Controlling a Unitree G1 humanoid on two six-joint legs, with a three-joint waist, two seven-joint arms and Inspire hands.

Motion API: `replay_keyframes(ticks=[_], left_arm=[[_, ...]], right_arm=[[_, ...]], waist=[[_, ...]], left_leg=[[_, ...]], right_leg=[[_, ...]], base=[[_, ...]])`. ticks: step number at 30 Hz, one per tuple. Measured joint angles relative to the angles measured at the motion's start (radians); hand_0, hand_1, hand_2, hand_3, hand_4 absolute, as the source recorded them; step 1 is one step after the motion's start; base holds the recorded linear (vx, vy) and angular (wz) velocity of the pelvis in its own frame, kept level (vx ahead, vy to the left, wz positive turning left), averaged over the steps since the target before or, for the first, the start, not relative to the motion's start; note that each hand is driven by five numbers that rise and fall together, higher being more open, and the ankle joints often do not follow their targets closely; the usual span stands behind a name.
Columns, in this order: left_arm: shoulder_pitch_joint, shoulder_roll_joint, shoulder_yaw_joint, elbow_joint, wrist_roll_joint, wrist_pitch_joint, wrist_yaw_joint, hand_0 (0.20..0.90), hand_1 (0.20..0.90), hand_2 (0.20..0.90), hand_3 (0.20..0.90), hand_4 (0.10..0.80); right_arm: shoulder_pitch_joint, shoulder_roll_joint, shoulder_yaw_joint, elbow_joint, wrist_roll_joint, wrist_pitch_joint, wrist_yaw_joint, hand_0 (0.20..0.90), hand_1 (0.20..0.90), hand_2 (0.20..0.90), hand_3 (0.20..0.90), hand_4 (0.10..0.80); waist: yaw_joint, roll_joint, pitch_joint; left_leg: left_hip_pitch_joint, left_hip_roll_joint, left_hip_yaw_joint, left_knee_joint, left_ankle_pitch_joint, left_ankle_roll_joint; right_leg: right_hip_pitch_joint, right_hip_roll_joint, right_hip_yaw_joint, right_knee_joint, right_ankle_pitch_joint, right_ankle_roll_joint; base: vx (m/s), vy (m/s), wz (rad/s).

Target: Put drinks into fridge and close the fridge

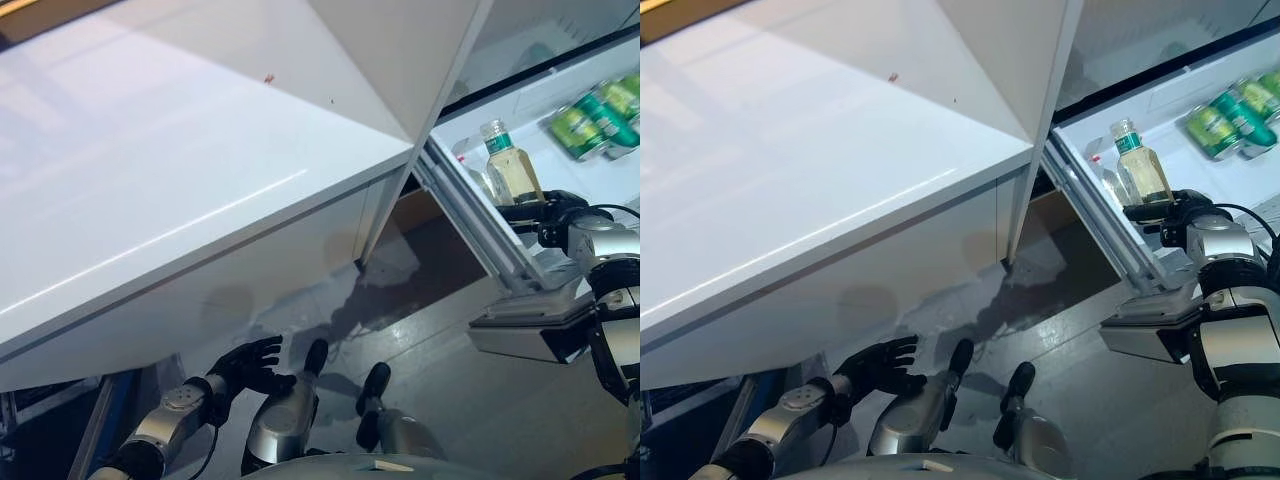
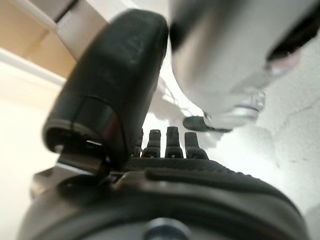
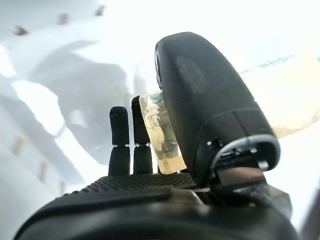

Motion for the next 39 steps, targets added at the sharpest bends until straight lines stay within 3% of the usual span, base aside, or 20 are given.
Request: replay_keyframes(ticks=[5,12,13,20,30,35,39], left_arm=[[-0.048,-0.029,0.08,0.072,0.002,-0.026,0.039,0.9,0.9,0.9,0.9,0.8],[-0.055,-0.043,0.107,0.15,0.004,-0.034,0.068,0.9,0.9,0.9,0.9,0.8],[-0.057,-0.049,0.118,0.174,0.004,-0.024,0.067,0.9,0.9,0.9,0.9,0.8],[-0.053,-0.065,0.143,0.242,0.041,0.006,0.066,0.9,0.9,0.9,0.9,0.8],[-0.052,-0.072,0.146,0.24,0.138,0.012,0.035,0.9,0.9,0.9,0.9,0.8],[-0.052,-0.073,0.155,0.243,0.216,0.039,0.02,0.9,0.9,0.9,0.9,0.8],[-0.052,-0.072,0.184,0.244,0.249,0.049,0.006,0.9,0.9,0.9,0.9,0.8]], right_arm=[[-0.035,-0.015,0.0,0.03,-0.095,0.045,0.041,0.3,0.3,0.3,0.2,0.1],[-0.084,-0.017,0.01,0.066,-0.247,0.116,0.148,0.3,0.3,0.3,0.2,0.1],[-0.098,-0.017,0.013,0.083,-0.27,0.128,0.176,0.9,0.9,0.9,0.9,0.8],[-0.123,-0.025,0.02,0.105,-0.309,0.151,0.234,0.9,0.9,0.9,0.9,0.8],[-0.123,-0.039,0.05,0.012,-0.359,0.098,0.227,0.9,0.9,0.9,0.9,0.8],[-0.12,-0.086,0.05,-0.147,-0.328,0.094,0.202,0.9,0.9,0.9,0.9,0.8],[-0.12,-0.137,0.045,-0.28,-0.259,0.08,0.173,0.9,0.9,0.9,0.9,0.8]], waist=[[0.001,0.0,0.016],[0.003,0.0,0.016],[0.005,0.0,0.016],[0.015,0.0,0.017],[0.001,-0.009,0.021],[-0.037,-0.037,0.024],[-0.064,-0.08,0.01]], left_leg=[[0.0,-0.002,0.003,0.002,0.003,0.004],[-0.012,-0.004,0.001,0.015,0.003,0.004],[-0.014,-0.004,0.001,0.015,0.003,0.004],[-0.01,-0.004,0.006,0.016,0.004,0.006],[0.02,0.001,0.033,0.008,0.006,0.01],[0.059,0.006,0.061,-0.005,0.003,0.012],[0.093,0.01,0.107,-0.007,-0.014,0.018]], right_leg=[[-0.004,-0.006,0.002,0.013,-0.003,0.002],[-0.026,-0.012,0.002,0.049,-0.018,0.001],[-0.029,-0.013,0.002,0.051,-0.018,0.001],[-0.029,-0.013,0.006,0.056,-0.018,0.001],[-0.017,-0.013,0.034,0.063,-0.015,-0.001],[0.004,-0.008,0.064,0.06,-0.013,-0.002],[0.014,0.001,0.117,0.06,-0.011,0.0]], base=[[0.0,0.0,-0.01],[0.002,-0.002,0.0],[0.0,0.0,0.0],[-0.008,0.0,-0.01],[-0.016,0.0,-0.07],[-0.021,0.005,-0.21],[-0.013,0.037,-0.35]])
